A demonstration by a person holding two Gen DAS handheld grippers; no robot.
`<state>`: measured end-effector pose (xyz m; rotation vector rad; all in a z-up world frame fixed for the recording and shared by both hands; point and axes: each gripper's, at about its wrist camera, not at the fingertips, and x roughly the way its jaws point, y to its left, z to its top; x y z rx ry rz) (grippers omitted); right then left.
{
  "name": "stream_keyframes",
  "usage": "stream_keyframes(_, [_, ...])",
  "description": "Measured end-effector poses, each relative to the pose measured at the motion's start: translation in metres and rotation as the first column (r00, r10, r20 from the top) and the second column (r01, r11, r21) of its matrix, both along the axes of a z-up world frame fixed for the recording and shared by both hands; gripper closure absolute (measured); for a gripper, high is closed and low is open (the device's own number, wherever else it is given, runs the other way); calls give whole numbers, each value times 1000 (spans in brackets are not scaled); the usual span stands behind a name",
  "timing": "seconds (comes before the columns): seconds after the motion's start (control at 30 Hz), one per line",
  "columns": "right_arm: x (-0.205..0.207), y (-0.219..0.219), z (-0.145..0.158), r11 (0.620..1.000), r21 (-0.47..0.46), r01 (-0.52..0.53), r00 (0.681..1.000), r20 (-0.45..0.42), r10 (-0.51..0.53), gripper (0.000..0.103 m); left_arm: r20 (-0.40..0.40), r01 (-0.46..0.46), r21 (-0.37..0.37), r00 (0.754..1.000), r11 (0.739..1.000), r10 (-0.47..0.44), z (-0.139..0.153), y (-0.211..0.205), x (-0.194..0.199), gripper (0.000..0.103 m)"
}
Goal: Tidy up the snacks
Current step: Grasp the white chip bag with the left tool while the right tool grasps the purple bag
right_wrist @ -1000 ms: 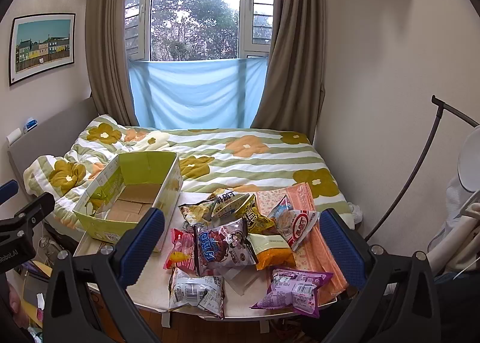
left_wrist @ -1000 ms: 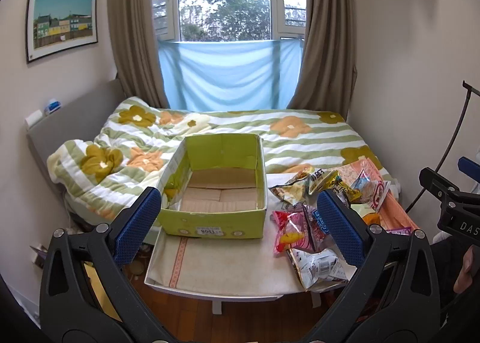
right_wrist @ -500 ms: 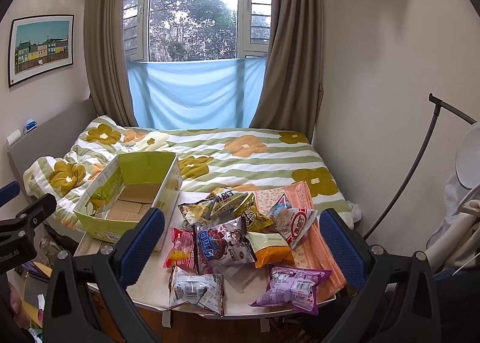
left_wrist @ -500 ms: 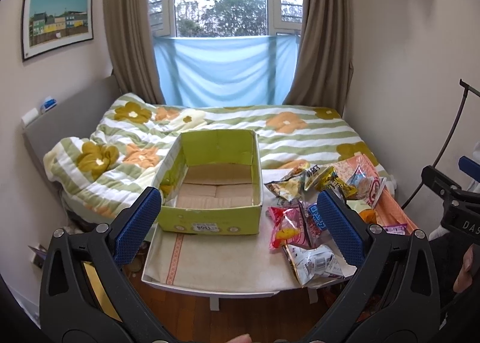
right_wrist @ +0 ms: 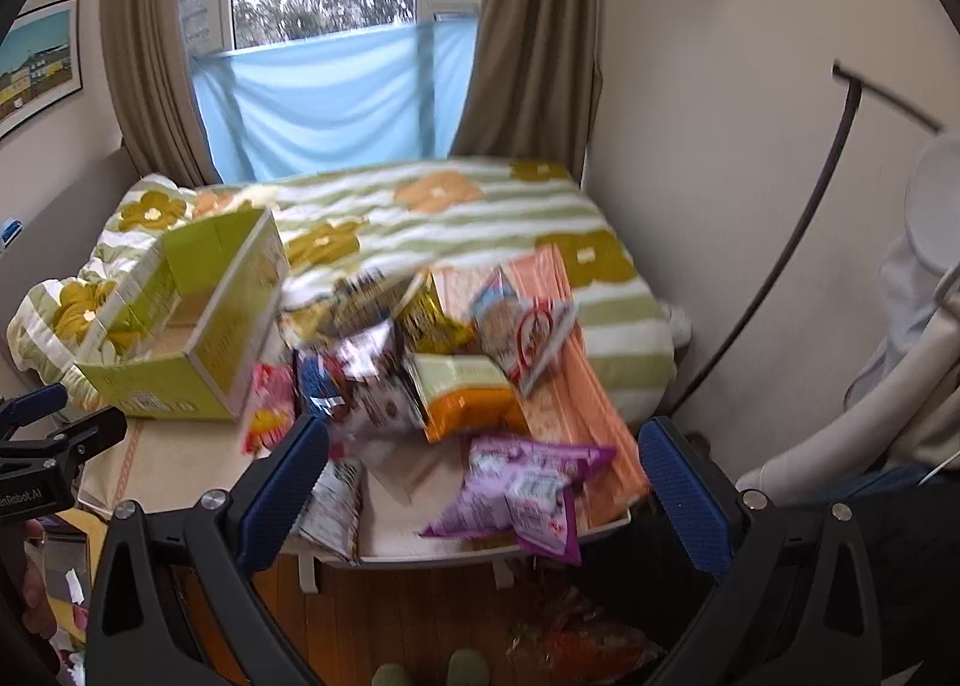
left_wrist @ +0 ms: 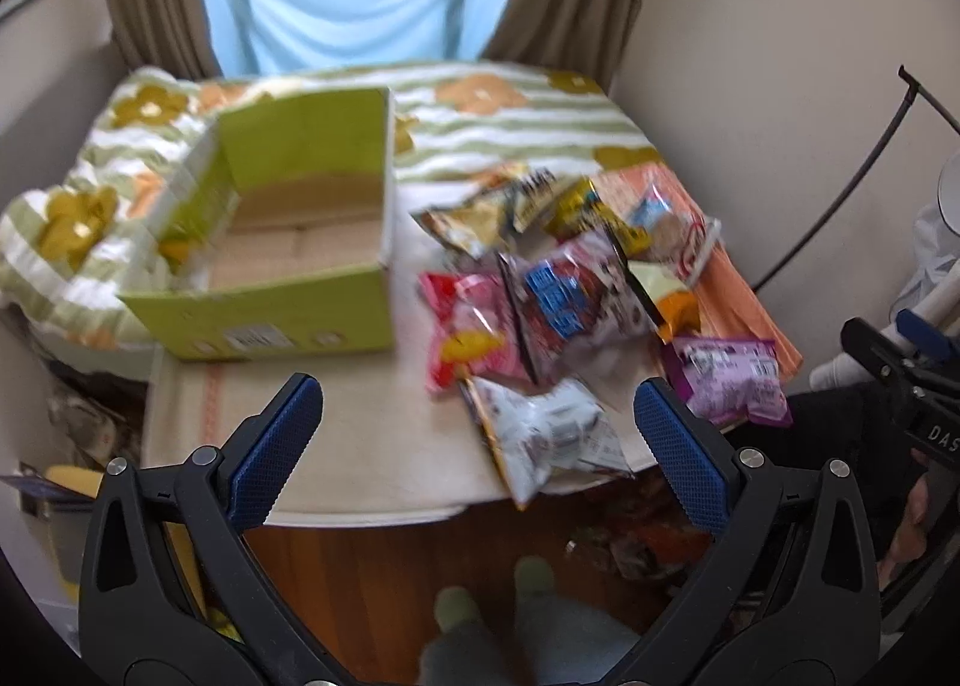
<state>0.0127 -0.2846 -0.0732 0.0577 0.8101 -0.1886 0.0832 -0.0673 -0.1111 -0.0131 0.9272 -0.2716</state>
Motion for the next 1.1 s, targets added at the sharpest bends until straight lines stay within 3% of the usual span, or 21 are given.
stream_keyframes(0.23, [25,-47,-67,991,134,8,988,-156,13,0,-175,-12,-12,985,1000,10,-63,-43,24,0])
stream_keyframes(0.53, [59,-80,-140,947,320,15,942,-322,94,0,-363,-64,18,930,998,66,-132,-74,49,0])
stream_keyframes(0.7, [72,-85,-161,929,371,4,920,-366,142,0,-399,-95,62,910,994,112,-155,-79,57,0])
stream_keyframes(0.93, [87,-92,-175,883,469,6,909,-371,191,0,-404,-130,48,904,990,139,-162,-77,67,1])
stream_keyframes(1.1, [89,-94,-176,872,489,-2,914,-354,200,0,-403,-132,39,905,991,136,-164,-72,72,19])
